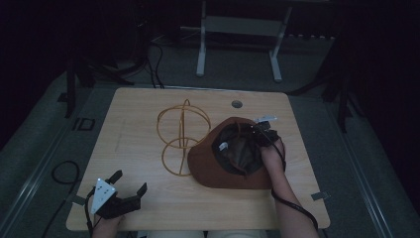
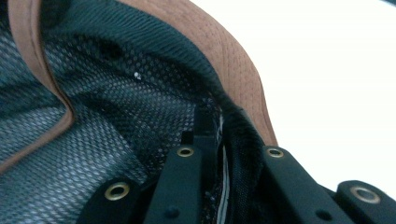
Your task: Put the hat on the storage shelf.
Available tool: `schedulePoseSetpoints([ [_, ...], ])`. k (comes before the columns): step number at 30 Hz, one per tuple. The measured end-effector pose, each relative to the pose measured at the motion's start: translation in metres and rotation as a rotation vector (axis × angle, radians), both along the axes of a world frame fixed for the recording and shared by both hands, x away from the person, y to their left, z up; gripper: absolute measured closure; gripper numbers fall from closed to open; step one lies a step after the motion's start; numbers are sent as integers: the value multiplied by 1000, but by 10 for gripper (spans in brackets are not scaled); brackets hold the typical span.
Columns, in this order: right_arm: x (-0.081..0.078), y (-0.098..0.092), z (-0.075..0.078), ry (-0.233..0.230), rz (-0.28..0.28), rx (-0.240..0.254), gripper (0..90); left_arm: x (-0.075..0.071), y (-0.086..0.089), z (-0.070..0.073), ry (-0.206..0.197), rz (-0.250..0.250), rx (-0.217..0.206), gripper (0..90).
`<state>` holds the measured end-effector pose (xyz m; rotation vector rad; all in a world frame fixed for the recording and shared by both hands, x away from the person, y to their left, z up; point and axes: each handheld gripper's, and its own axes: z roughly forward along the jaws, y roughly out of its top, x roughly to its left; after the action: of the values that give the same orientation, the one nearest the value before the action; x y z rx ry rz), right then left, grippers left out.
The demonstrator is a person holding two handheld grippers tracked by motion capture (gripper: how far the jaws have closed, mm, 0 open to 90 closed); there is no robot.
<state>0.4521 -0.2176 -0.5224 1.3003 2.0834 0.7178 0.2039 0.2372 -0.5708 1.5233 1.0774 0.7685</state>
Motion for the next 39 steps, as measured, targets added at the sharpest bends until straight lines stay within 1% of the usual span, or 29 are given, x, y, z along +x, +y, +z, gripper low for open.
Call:
schedulePoseSetpoints([
  [1, -2, -2, 3, -8, 7, 15, 843, 0, 0, 0, 3, 3, 7, 27],
  [3, -5, -5, 9, -20, 10, 48, 844, 0, 0, 1, 4, 7, 7, 27],
  [5, -8, -9, 15, -17, 14, 79, 845, 0, 0, 1, 11, 9, 4, 27],
  [6, -10, -10, 18, -28, 16, 86, 845, 0, -1, 1, 13, 12, 18, 27],
  [7, -12, -11, 20, -33, 16, 92, 845, 0, -1, 1, 13, 12, 18, 27],
  [8, -14, -13, 23, -36, 12, 106, 846, -1, -2, 1, 6, 8, 54, 27],
  [11, -19, -19, 30, -56, 7, 138, 846, -2, -4, 2, 8, 4, 76, 27],
  [13, -24, -24, 37, -73, 7, 166, 846, -1, -6, 2, 22, -13, 87, 27],
  [14, -27, -26, 40, -81, 8, 175, 846, -1, -7, 2, 28, -13, 94, 27],
  [16, -31, -30, 48, -82, -3, 193, 846, 0, -8, 3, 45, -28, 87, 27],
  [17, -33, -31, 51, -90, -4, 194, 846, -1, -9, 3, 45, -29, 84, 27],
  [18, -35, -33, 55, -98, -4, 192, 846, -1, -9, 4, 42, -39, 69, 27],
  [20, -40, -37, 61, -116, -4, 198, 846, -2, -11, 7, 39, -37, 48, 27],
  [21, -43, -39, 66, -133, -2, 203, 846, -3, -12, 8, 36, -41, 43, 27],
  [23, -48, -43, 73, -150, -3, 216, 845, -4, -17, 10, 36, -41, 42, 47],
  [25, -54, -47, 80, -163, -2, 235, 845, -5, -23, 13, 45, -47, 40, 48],
  [26, -58, -49, 83, -175, -4, 231, 845, -7, -26, 14, 43, -54, 37, 48],
  [27, -61, -51, 86, -187, -3, 225, 845, -7, -30, 15, 44, -69, 43, 49],
  [31, -71, -62, 96, -218, -13, 236, 845, -6, -46, 20, 50, -119, 89, 54],
  [32, -73, -64, 98, -224, -18, 237, 845, -6, -50, 21, 45, -132, 87, 54],
  [33, -74, -67, 99, -231, -22, 242, 845, -6, -53, 22, 49, -149, 87, 54],
  [35, -77, -72, 102, -233, -25, 257, 845, -5, -62, 26, 47, -172, 96, 54],
  [36, -78, -74, 102, -236, -26, 263, 845, -4, -66, 28, 58, -189, 94, 59],
  [37, -78, -74, 102, -236, -26, 263, 845, -4, -66, 28, 58, -189, 94, 67],
  [38, -81, -78, 102, -239, -28, 274, 845, -2, -75, 33, 88, -218, 77, 67],
  [39, -83, -79, 102, -240, -30, 277, 845, -1, -79, 36, 96, -239, 59, 67],
])
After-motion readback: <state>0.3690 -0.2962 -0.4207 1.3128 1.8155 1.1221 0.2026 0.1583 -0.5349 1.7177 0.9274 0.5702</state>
